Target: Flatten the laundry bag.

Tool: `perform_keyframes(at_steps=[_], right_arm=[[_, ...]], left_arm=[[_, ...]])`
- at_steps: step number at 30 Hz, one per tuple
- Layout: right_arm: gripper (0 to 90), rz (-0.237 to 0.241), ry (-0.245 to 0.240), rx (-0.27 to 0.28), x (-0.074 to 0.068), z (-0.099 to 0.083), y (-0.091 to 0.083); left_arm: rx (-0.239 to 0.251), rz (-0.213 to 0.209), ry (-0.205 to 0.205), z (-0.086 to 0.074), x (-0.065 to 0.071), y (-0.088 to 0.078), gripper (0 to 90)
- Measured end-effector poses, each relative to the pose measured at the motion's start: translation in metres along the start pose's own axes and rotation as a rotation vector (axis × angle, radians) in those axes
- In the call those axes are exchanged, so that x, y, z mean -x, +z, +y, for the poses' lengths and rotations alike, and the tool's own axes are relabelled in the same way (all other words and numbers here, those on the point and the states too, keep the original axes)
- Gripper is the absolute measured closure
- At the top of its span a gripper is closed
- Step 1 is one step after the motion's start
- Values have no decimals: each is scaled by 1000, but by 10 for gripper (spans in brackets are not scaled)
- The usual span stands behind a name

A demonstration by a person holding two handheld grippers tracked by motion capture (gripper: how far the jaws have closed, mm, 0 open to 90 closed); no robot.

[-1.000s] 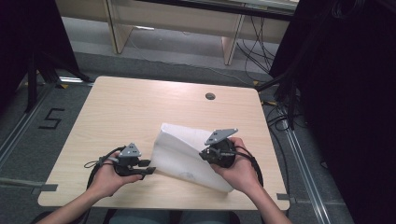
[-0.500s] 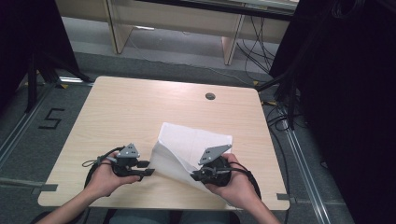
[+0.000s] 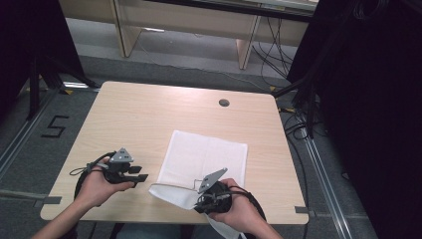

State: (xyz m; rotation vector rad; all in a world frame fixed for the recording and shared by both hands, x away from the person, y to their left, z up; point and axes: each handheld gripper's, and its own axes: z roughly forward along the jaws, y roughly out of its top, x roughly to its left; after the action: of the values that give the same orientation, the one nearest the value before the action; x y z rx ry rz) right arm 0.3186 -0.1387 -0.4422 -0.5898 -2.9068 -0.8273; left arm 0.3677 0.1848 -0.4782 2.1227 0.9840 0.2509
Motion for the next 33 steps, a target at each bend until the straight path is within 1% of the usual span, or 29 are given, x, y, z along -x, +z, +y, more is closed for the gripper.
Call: perform_keyframes(at_steps=[1,2,3,5,6,7,9,11,12,13,14,15,17,18,19,20,21,22,23,24,25,26,27,28,29,30,31,32,33], right_arm=[[888,-3,8,-11,0,0,1],[888,4,-12,-15,0,0,4],[888,9,-9,-20,0,0,6],[888,13,-3,-34,0,0,10],[887,16,-12,-40,1,0,12],[887,18,-17,-46,1,1,15],[886,3,-9,-67,3,1,18],[886,-11,-18,-83,7,2,21],[886,-23,-5,-93,8,2,22],[885,-41,-16,-94,10,2,23],[884,-43,-19,-100,11,3,23],[882,-49,-20,-99,13,3,24],[872,-53,-22,-100,17,3,24],[861,-59,-22,-99,18,3,25],[837,-69,-16,-98,19,3,25],[793,-69,-15,-95,21,3,25],[755,-64,3,-91,21,2,23],[727,-65,9,-82,21,1,21],[695,-60,23,-57,20,0,16],[666,-63,32,-38,20,-2,12],[645,-61,49,-6,20,-4,6],[633,-60,63,18,21,-6,-1],[624,-64,73,31,22,-8,-6],[614,-75,82,45,23,-10,-12],[608,-80,75,64,27,-13,-18],[610,-97,87,72,29,-16,-22],[620,-113,109,83,33,-19,-27],[638,-135,141,83,40,-24,-31],[663,-159,179,74,43,-28,-34]], left_arm=[[6,1,-15,0,-1,1,571],[7,-5,-14,0,-1,1,567],[21,-9,-12,1,-1,2,565],[36,-11,-26,2,3,4,563],[36,-11,-26,2,3,4,563],[52,-38,-12,4,7,7,563],[62,-54,-6,6,14,10,564],[62,-75,4,7,21,14,566],[60,-82,19,8,24,16,568],[57,-88,27,8,27,17,569],[40,-94,45,9,29,19,570],[38,-107,42,8,33,22,572],[20,-106,79,9,34,24,574],[19,-112,62,8,35,25,575],[27,-116,66,8,36,26,574],[11,-116,79,8,34,25,574],[15,-116,58,7,35,26,574],[7,-109,78,7,33,25,574],[21,-112,60,6,34,26,574],[5,-113,75,6,33,25,574],[6,-113,72,6,33,25,575],[19,-113,58,6,34,27,575],[2,-118,73,6,34,26,575],[2,-114,72,7,35,27,575],[6,-119,67,7,36,28,575],[13,-119,72,7,37,28,575],[1,-127,84,8,38,28,575],[9,-125,84,8,39,29,578],[-8,-133,93,7,39,29,586]])
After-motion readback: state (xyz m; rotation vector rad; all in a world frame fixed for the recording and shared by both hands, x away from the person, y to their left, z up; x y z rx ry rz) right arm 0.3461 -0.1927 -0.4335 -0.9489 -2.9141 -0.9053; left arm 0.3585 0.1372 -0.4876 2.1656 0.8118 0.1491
